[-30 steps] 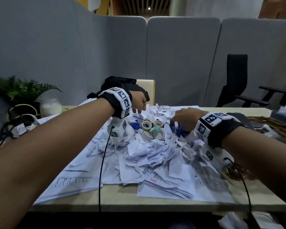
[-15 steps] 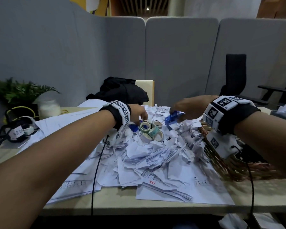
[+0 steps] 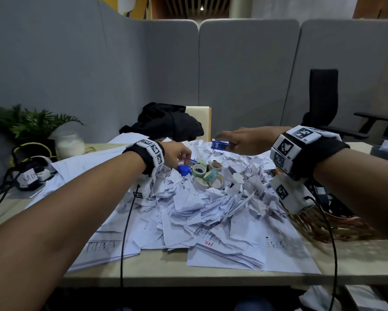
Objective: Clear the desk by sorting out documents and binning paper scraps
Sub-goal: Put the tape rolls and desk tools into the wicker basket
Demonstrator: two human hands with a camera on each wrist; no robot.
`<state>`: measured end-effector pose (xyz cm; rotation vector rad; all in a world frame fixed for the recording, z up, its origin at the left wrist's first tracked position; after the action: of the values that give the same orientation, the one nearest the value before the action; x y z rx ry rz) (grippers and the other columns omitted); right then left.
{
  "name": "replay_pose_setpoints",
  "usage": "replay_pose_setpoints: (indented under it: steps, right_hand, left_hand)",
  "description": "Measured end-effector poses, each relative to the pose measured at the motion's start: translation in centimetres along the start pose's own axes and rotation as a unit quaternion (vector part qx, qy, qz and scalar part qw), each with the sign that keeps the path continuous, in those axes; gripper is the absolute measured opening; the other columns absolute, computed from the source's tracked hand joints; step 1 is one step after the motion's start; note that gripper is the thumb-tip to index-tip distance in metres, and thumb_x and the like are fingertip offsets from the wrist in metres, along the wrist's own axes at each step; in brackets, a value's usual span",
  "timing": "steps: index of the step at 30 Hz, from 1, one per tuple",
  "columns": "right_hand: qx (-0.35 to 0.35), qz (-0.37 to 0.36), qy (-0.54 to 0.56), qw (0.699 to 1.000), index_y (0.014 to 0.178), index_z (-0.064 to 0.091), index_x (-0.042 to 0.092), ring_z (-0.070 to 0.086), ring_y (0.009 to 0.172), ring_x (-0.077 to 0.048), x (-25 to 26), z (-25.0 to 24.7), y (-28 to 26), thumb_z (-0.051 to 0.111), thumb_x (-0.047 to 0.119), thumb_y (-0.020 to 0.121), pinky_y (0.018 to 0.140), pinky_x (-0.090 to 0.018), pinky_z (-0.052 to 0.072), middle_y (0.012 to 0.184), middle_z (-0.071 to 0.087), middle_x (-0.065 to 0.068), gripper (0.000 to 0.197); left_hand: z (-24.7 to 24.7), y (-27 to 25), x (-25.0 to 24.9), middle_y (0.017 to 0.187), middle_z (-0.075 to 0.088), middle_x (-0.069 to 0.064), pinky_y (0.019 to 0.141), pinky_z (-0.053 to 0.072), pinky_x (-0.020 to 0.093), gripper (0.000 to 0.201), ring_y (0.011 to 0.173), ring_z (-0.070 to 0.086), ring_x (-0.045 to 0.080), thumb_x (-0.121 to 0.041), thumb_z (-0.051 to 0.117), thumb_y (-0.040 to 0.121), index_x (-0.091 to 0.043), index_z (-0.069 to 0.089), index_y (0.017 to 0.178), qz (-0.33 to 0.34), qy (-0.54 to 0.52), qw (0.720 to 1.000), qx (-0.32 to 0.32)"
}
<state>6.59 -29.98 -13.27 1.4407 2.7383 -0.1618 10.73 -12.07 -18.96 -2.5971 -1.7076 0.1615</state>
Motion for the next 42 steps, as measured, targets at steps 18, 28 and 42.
replay_pose_setpoints:
  steps: [18, 28, 42]
  right_hand:
    - [-0.013, 0.011, 0.014, 1.000, 0.148, 0.030, 0.026, 0.048, 0.121, -0.032, 1.1, -0.8, -0.3, 0.032, 0.020, 0.104, 0.096, -0.040, 0.037, 0.139, 0.049, -0.017, 0.045]
    - [-0.026, 0.036, 0.222, 0.974, 0.136, 0.039, 0.014, 0.057, 0.073, -0.025, 0.0, -1.5, -1.5, 0.024, 0.023, 0.107, 0.061, -0.033, 0.054, 0.095, 0.058, -0.020, 0.034]
    - [0.024, 0.183, 0.482, 0.856, 0.107, 0.055, 0.004, 0.065, 0.068, -0.017, -13.7, 0.6, -15.1, 0.035, 0.026, 0.105, 0.060, -0.025, 0.053, 0.090, 0.065, -0.014, 0.030]
  left_hand:
    - [-2.9, -0.7, 1.3, 0.108, 0.058, 0.015, 0.083, 0.040, 0.034, 0.027, 0.091, 0.051, 0.027, -0.022, 0.040, 0.103, -0.010, 0.048, 0.126, 0.006, -0.050, 0.994, -0.097]
    - [-8.6, -1.8, 0.7, 0.100, 0.057, 0.019, 0.074, 0.049, 0.042, 0.021, 0.081, 0.053, 0.028, -0.004, 0.031, 0.098, -0.013, 0.041, 0.114, -0.001, -0.172, 0.933, -0.316]
    - [-14.8, 3.8, -13.8, 0.073, 0.045, -0.003, 0.063, 0.043, 0.033, 0.022, 0.059, 0.045, 0.016, -0.019, 0.032, 0.103, -0.014, 0.040, 0.122, 0.102, -0.281, 0.891, -0.343]
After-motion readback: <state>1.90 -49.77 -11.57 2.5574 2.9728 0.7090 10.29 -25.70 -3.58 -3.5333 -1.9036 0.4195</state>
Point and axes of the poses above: each hand's wrist, its own y-axis towards the middle knuckle, its own z-axis out of the palm, x = y × z, the point moved 7 cm from there along y, towards the middle knuckle
